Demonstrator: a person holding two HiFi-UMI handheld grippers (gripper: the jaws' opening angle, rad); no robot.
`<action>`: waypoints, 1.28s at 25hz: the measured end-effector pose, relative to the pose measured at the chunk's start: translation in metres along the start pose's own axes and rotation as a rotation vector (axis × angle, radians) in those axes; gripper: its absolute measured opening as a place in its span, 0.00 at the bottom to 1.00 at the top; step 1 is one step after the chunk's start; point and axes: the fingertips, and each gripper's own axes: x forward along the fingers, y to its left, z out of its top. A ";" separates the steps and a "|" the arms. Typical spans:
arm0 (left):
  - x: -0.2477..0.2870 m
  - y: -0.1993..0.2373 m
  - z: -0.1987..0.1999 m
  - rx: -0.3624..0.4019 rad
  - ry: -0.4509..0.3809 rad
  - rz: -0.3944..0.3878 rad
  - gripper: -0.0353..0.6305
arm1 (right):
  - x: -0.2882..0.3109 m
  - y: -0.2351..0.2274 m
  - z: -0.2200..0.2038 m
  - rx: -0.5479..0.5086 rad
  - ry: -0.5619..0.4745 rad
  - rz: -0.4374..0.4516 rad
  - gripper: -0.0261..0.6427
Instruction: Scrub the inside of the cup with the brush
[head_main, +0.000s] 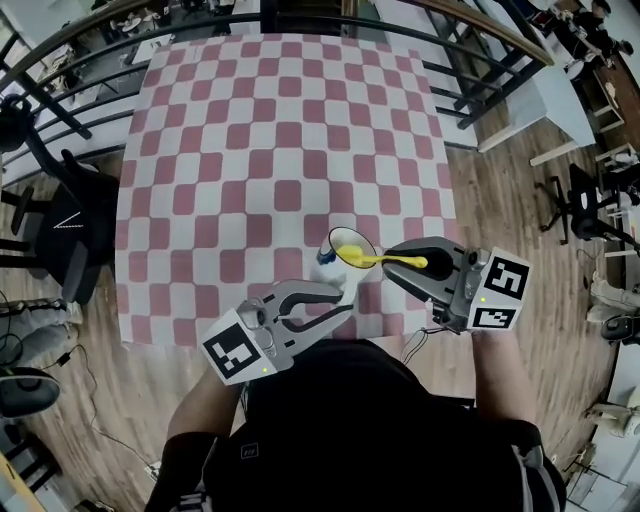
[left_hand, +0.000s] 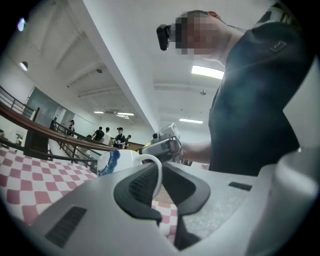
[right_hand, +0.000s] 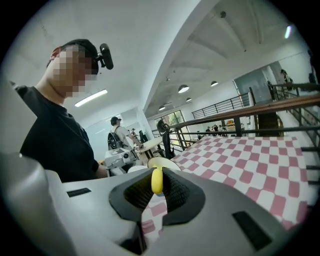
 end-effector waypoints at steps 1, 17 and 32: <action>0.001 -0.004 0.007 -0.034 -0.040 -0.012 0.11 | -0.004 0.000 0.003 -0.026 0.004 -0.009 0.11; 0.037 -0.066 0.038 -0.022 -0.059 -0.227 0.11 | -0.034 0.047 0.058 -0.144 -0.143 0.175 0.11; 0.008 -0.055 0.075 -0.060 -0.215 -0.215 0.11 | -0.068 0.048 0.092 -0.237 -0.139 0.161 0.10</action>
